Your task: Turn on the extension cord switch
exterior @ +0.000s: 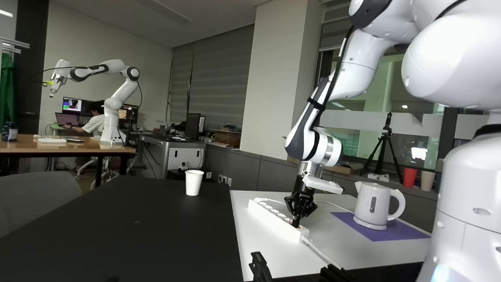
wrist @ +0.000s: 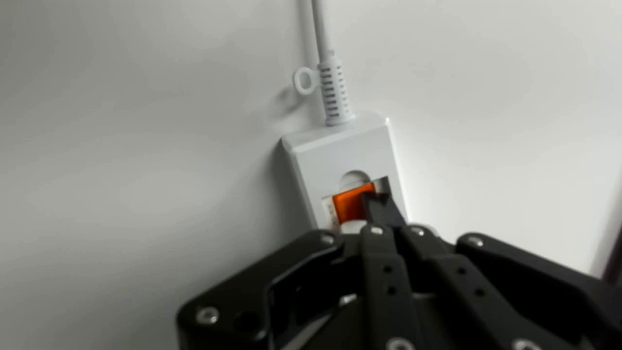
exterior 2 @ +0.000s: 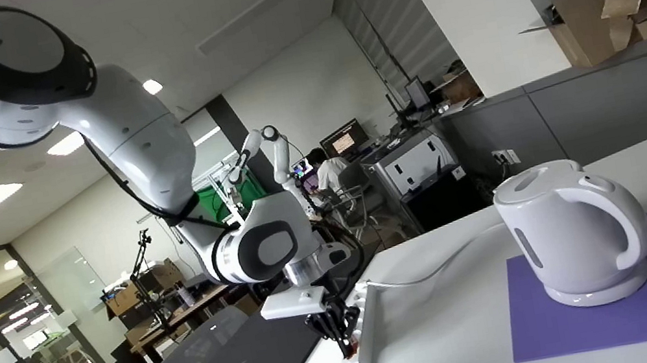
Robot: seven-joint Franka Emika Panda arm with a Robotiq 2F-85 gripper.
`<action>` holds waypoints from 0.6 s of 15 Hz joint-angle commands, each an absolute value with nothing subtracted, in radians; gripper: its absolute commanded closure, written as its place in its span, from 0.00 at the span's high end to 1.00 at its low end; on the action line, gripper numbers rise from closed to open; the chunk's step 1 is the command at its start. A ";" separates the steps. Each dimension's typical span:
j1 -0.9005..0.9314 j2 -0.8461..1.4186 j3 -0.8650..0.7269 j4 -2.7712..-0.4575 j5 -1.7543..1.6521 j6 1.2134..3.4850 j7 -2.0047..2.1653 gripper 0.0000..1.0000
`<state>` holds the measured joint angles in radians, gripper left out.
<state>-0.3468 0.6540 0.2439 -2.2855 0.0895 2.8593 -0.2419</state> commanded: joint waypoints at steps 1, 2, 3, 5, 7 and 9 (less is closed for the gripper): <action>-0.460 0.749 0.294 -2.214 0.166 2.779 -0.346 0.00; -0.476 0.757 0.298 -2.201 0.190 2.754 -0.365 0.00; -0.491 0.768 0.301 -2.185 0.215 2.730 -0.387 0.00; -0.518 0.787 0.302 -2.152 0.267 2.668 -0.427 0.00; -0.514 0.798 0.280 -2.126 0.309 2.627 -0.447 0.00; -0.513 0.806 0.266 -2.107 0.347 2.594 -0.467 0.00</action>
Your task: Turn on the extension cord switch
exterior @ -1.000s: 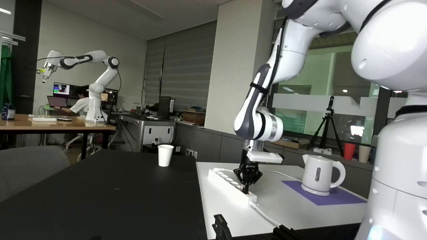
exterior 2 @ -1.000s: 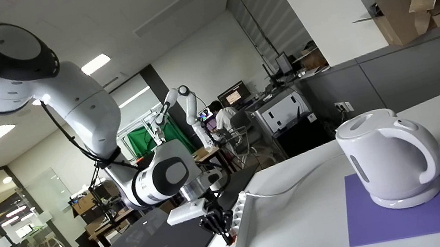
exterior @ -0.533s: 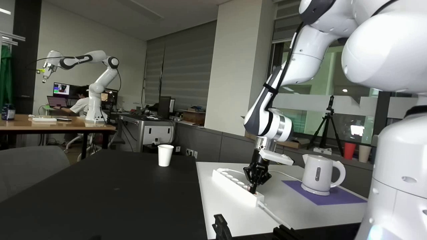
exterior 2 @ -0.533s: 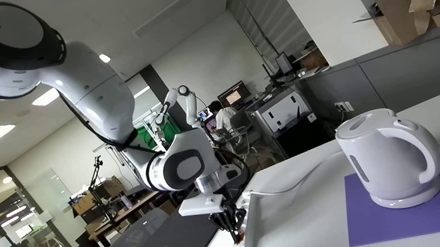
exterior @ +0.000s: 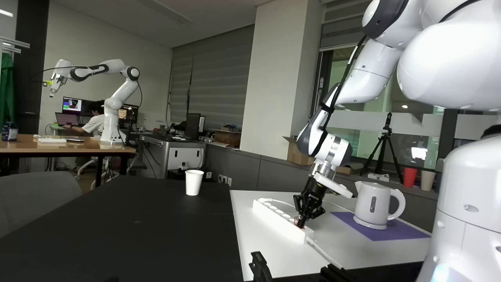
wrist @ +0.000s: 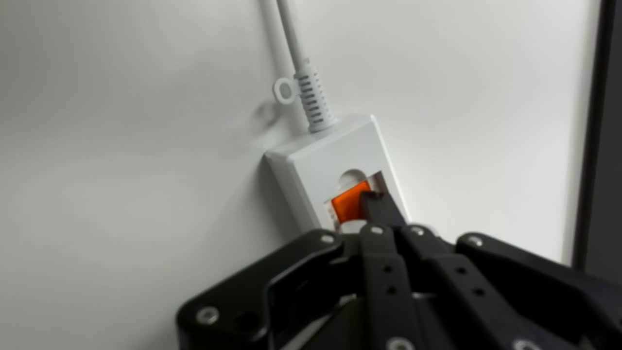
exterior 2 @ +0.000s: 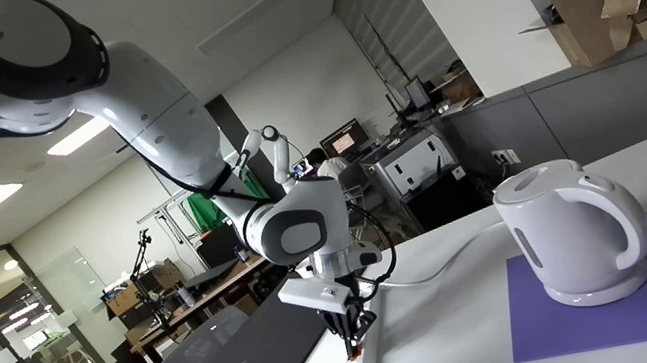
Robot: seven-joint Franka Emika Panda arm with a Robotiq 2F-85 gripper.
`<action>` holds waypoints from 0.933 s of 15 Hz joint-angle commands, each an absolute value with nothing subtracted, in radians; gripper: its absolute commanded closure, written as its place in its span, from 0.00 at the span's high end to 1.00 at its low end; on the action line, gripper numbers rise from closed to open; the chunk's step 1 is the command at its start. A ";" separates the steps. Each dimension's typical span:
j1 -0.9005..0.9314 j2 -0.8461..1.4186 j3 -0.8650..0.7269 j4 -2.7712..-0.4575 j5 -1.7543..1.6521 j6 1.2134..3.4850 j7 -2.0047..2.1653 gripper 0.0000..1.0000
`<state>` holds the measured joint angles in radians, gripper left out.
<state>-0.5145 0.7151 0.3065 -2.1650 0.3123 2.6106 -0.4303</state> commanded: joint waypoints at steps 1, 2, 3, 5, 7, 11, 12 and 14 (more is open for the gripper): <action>-0.510 0.810 0.259 -2.098 0.364 2.581 -0.474 0.00; -0.507 0.812 0.252 -2.091 0.380 2.570 -0.481 0.00; -0.497 0.812 0.241 -2.089 0.390 2.569 -0.482 0.00; -0.488 0.809 0.231 -2.087 0.407 2.560 -0.493 0.00; -0.484 0.798 0.232 -2.090 0.421 2.554 -0.505 0.00; -0.449 0.721 0.218 -2.110 0.408 2.488 -0.471 0.00; -0.434 0.688 0.214 -2.125 0.401 2.472 -0.461 0.00; -0.403 0.636 0.203 -2.147 0.385 2.440 -0.457 0.00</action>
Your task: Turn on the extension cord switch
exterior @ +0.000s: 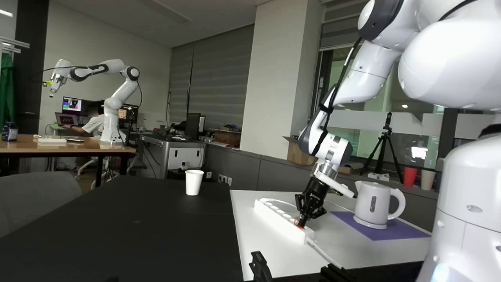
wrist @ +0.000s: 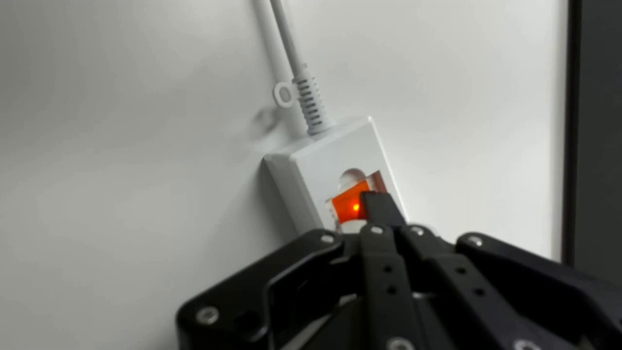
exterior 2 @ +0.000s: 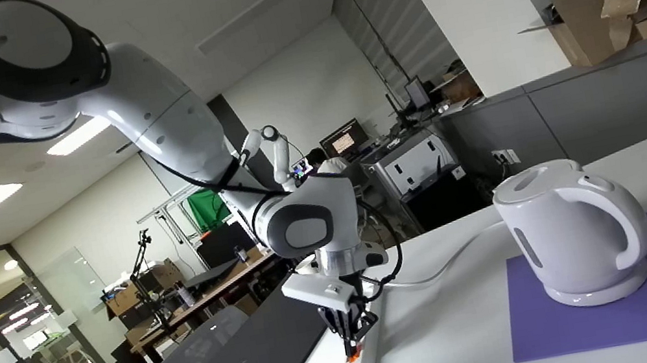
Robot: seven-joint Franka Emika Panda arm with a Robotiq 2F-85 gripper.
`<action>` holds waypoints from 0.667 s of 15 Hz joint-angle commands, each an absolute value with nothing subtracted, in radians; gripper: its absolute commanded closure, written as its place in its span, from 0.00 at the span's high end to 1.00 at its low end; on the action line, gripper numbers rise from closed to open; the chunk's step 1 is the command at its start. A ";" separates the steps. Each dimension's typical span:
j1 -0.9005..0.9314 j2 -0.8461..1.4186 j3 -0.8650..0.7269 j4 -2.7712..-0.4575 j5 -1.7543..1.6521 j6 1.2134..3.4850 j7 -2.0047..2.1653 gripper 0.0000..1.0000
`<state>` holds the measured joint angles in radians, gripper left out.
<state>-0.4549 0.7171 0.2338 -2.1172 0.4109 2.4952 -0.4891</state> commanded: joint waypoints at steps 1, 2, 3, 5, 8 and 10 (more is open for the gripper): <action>-0.379 0.608 0.191 -2.158 0.372 2.428 -0.447 0.00; -0.355 0.575 0.179 -2.172 0.358 2.423 -0.440 0.00; -0.334 0.547 0.167 -2.181 0.343 2.416 -0.436 0.00; -0.283 0.485 0.136 -2.206 0.305 2.416 -0.414 0.00; -0.194 0.398 0.074 -2.256 0.216 2.486 -0.341 0.00; -0.138 0.352 0.030 -2.294 0.137 2.570 -0.271 0.00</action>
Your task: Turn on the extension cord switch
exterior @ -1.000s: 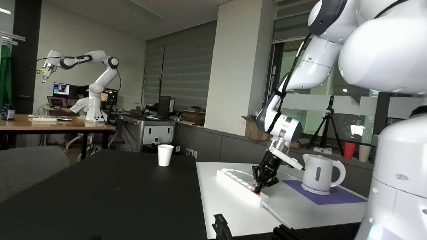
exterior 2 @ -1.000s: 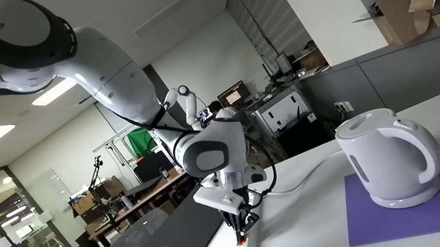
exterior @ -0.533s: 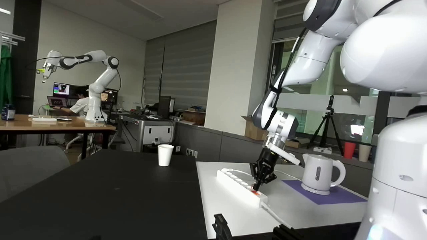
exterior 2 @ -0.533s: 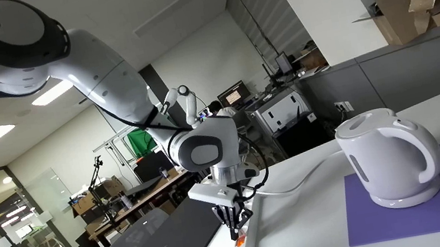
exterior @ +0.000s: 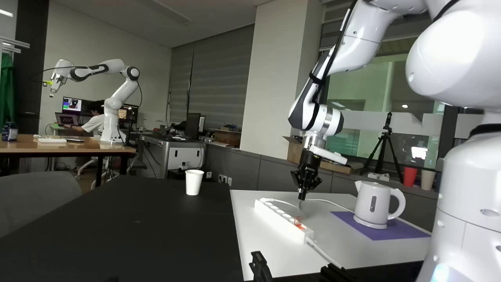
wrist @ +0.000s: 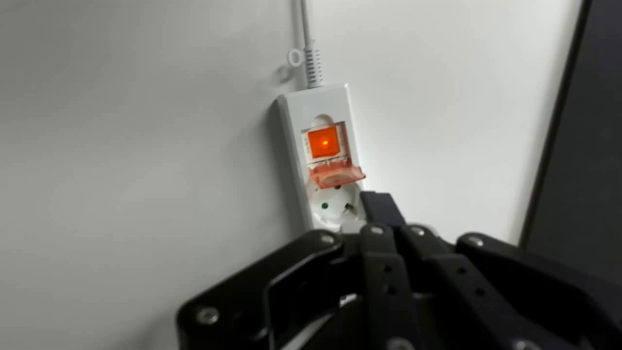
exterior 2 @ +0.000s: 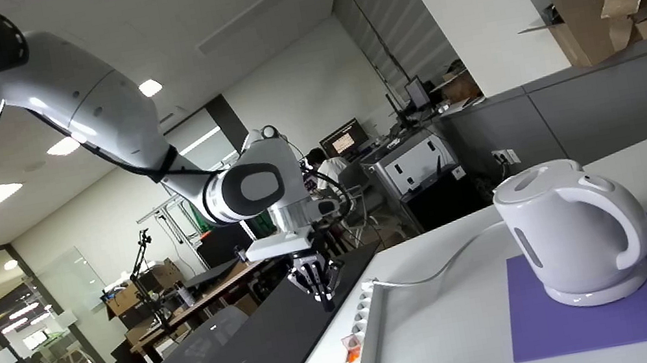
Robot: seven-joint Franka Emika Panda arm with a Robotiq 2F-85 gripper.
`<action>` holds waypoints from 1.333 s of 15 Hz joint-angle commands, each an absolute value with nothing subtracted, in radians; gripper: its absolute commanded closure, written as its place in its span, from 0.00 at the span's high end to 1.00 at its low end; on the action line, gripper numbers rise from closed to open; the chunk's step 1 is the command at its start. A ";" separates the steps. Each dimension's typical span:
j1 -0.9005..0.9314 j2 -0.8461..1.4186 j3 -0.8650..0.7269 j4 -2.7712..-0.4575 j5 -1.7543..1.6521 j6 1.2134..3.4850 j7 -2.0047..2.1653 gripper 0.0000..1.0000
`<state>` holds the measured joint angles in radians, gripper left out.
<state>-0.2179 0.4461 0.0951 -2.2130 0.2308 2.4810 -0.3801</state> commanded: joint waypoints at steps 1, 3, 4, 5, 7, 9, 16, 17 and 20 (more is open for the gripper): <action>-0.106 0.333 0.005 -2.312 0.087 2.615 -0.222 0.00; -0.053 0.306 -0.044 -2.338 -0.009 2.678 -0.129 0.00; -0.030 0.297 -0.066 -2.345 -0.056 2.694 -0.085 0.00; -0.007 0.290 -0.088 -2.352 -0.101 2.706 -0.041 0.00; 0.030 0.279 -0.126 -2.358 -0.181 2.710 0.035 0.26; 0.052 0.272 -0.149 -2.360 -0.239 2.701 0.091 0.33; 0.084 0.268 -0.179 -2.357 -0.336 2.677 0.188 0.81; 0.086 0.268 -0.182 -2.357 -0.345 2.676 0.197 0.87; 0.092 0.267 -0.186 -2.356 -0.363 2.671 0.218 1.00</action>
